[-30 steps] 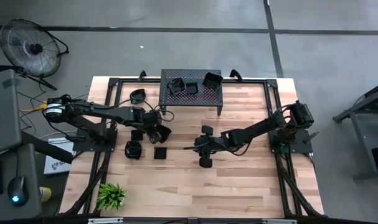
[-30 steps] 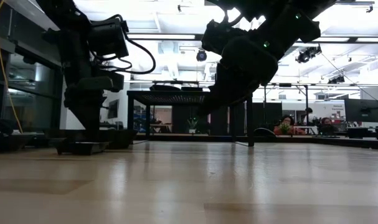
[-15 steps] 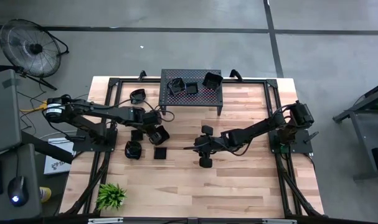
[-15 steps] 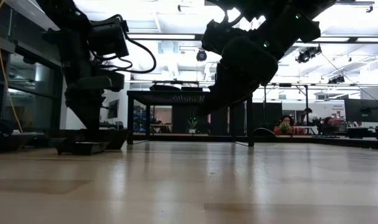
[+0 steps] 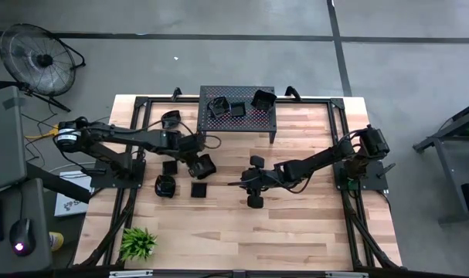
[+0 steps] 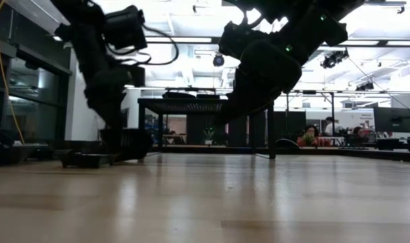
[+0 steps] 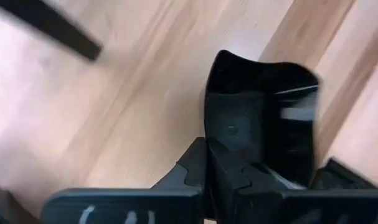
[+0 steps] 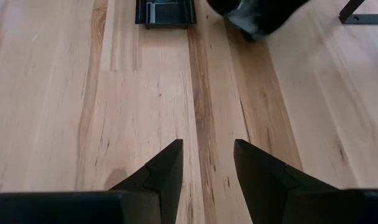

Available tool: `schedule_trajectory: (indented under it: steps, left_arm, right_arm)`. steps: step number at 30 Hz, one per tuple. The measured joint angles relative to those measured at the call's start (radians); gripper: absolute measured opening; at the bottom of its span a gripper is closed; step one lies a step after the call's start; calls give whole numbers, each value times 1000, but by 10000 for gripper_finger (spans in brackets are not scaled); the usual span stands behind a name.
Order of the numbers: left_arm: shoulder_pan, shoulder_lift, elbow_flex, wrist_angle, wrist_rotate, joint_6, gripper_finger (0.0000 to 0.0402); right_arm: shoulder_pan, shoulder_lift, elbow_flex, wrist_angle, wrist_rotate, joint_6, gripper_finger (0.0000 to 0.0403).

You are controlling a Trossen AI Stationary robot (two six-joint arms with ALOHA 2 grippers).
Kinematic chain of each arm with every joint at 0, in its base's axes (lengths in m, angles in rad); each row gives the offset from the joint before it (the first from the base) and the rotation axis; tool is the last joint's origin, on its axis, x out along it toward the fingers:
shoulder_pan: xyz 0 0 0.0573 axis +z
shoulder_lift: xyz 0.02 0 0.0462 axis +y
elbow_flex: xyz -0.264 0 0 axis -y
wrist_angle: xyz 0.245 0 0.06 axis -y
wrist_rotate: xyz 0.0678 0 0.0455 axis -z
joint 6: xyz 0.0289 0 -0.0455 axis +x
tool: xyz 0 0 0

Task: Pick & Place Mini shaped plates
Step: Stack the black distorted square plate on top of the black distorted square plate on the shelf

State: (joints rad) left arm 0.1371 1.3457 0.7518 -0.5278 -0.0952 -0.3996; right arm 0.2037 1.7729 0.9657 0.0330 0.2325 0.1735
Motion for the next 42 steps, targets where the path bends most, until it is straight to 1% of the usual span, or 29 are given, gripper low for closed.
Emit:
schedule_trajectory:
  steps: [4,7,12,14,16,19,20,23,29,32,35,38,40,42]
  left_arm:
    - [-1,0,51,-2,-1,38,1]
    - [-15,0,79,-5,-19,61,0]
    - [-57,0,119,-6,-52,95,0]
    - [-75,0,135,-5,-75,108,0]
    - [-88,0,150,-2,-98,117,0]
    - [-95,0,165,10,-105,139,0]
    - [-95,0,170,11,-106,143,0]
    - [-94,0,181,16,-111,166,0]
    - [-94,0,186,78,-120,210,0]
    - [-94,1,186,85,-119,216,0]
    - [-94,1,186,85,-119,216,0]
    - [-94,1,186,85,-117,216,0]
    - [-94,1,186,85,-116,216,0]
    - [-94,1,186,85,-116,216,0]
  right_arm:
    - [4,0,0,0,-5,-26,138]
    - [26,0,0,6,-4,-76,138]
    - [92,0,0,56,10,-266,138]
    - [118,0,0,92,52,-368,138]
    - [141,0,0,130,121,-459,138]
    - [163,0,0,186,218,-565,138]
    - [164,0,2,196,233,-597,138]
    - [160,0,12,214,234,-667,138]
    - [124,0,50,208,247,-704,138]
    - [103,0,66,189,227,-728,138]
    - [89,1,69,158,230,-741,138]
    - [83,1,69,139,230,-790,138]
    - [84,1,69,136,239,-828,138]
    - [85,1,80,112,271,-841,138]
